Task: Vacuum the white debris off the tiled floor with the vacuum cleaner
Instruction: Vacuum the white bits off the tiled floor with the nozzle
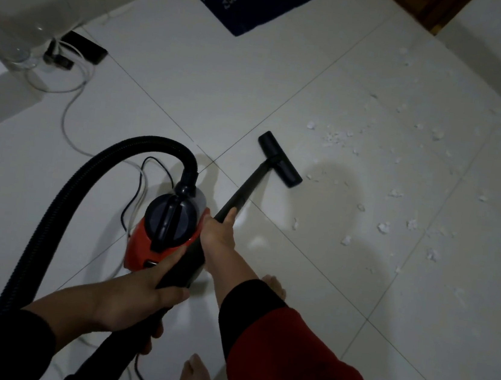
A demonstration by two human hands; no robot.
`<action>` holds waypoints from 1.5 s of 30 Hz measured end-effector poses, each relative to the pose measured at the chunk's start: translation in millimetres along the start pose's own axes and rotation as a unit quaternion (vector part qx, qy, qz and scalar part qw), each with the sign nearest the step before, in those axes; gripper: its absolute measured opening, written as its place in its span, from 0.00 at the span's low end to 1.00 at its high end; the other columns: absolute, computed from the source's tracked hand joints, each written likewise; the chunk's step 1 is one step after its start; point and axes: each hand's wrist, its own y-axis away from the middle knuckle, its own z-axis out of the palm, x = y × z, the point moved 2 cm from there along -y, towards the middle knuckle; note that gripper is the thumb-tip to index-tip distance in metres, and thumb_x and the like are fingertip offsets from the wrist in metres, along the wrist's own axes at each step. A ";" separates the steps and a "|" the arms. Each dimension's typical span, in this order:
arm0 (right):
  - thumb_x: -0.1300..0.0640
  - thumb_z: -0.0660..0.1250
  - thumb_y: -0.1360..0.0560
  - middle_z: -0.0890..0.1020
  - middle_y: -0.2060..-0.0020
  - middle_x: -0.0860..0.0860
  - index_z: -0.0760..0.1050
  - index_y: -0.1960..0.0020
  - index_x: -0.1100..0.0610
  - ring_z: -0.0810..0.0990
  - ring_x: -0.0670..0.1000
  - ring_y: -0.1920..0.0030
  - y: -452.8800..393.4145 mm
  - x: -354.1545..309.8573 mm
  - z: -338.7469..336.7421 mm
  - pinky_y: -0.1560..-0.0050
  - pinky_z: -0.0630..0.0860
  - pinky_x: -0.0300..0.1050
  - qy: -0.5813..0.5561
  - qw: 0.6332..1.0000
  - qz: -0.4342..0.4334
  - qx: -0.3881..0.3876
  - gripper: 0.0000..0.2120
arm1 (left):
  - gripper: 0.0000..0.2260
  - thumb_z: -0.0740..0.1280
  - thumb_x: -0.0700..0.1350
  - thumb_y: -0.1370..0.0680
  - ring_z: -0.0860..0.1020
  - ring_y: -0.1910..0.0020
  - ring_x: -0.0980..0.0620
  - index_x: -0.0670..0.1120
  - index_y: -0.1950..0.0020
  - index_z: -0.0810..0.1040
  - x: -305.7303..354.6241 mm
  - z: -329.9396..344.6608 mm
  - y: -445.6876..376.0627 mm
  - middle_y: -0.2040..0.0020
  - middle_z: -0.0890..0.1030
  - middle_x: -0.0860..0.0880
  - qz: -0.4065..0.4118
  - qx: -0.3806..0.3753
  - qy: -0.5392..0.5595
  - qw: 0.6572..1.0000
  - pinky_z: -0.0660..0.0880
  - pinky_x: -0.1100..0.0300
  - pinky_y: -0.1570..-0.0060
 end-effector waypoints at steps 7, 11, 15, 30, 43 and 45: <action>0.52 0.55 0.20 0.75 0.37 0.58 0.42 0.24 0.37 0.76 0.58 0.46 -47.1 -51.4 -46.9 0.40 0.74 0.54 0.018 1.000 0.004 0.019 0.32 | 0.34 0.62 0.44 0.20 0.78 0.73 0.51 0.70 0.28 0.43 53.2 0.1 -58.0 0.61 0.76 0.40 0.021 -0.002 0.008 1.000 0.77 0.56 0.71; 0.50 0.58 0.20 0.71 0.33 0.57 0.42 0.24 0.37 0.74 0.60 0.39 -75.0 -95.7 -76.7 0.40 0.73 0.56 -0.026 1.000 -0.013 -0.011 0.33 | 0.33 0.61 0.45 0.20 0.77 0.74 0.51 0.67 0.26 0.45 101.2 -12.5 -92.3 0.64 0.76 0.40 0.011 0.002 0.018 1.000 0.77 0.57 0.71; 0.51 0.65 0.21 0.74 0.39 0.58 0.52 0.27 0.32 0.78 0.54 0.52 -90.7 -134.5 -108.2 0.58 0.80 0.47 -0.258 0.960 -0.016 -0.112 0.32 | 0.27 0.62 0.46 0.21 0.76 0.69 0.47 0.71 0.32 0.56 158.4 -26.1 -119.5 0.65 0.76 0.44 0.003 0.012 0.054 0.998 0.76 0.59 0.72; 0.51 0.63 0.21 0.75 0.47 0.56 0.55 0.26 0.35 0.76 0.51 0.61 -163.9 -251.2 -190.3 0.65 0.77 0.45 -0.351 0.932 -0.012 -0.092 0.28 | 0.23 0.60 0.51 0.20 0.73 0.76 0.48 0.77 0.35 0.58 287.3 -28.4 -201.5 0.72 0.72 0.43 -0.015 0.013 0.106 0.994 0.73 0.56 0.72; 0.50 0.62 0.20 0.75 0.62 0.56 0.56 0.27 0.33 0.74 0.51 0.69 -221.6 -351.1 -228.6 0.69 0.75 0.43 -0.419 0.907 -0.016 -0.050 0.26 | 0.25 0.58 0.54 0.20 0.74 0.75 0.51 0.71 0.28 0.51 397.9 -70.3 -281.9 0.66 0.74 0.43 -0.013 0.008 0.051 0.999 0.73 0.58 0.73; 0.51 0.61 0.20 0.75 0.61 0.57 0.55 0.27 0.34 0.74 0.51 0.68 -233.3 -372.0 -234.7 0.68 0.76 0.44 -0.411 0.910 -0.021 -0.039 0.27 | 0.24 0.58 0.54 0.20 0.73 0.76 0.52 0.71 0.29 0.52 415.4 -80.2 -295.8 0.66 0.74 0.43 -0.010 0.002 0.048 0.999 0.73 0.59 0.73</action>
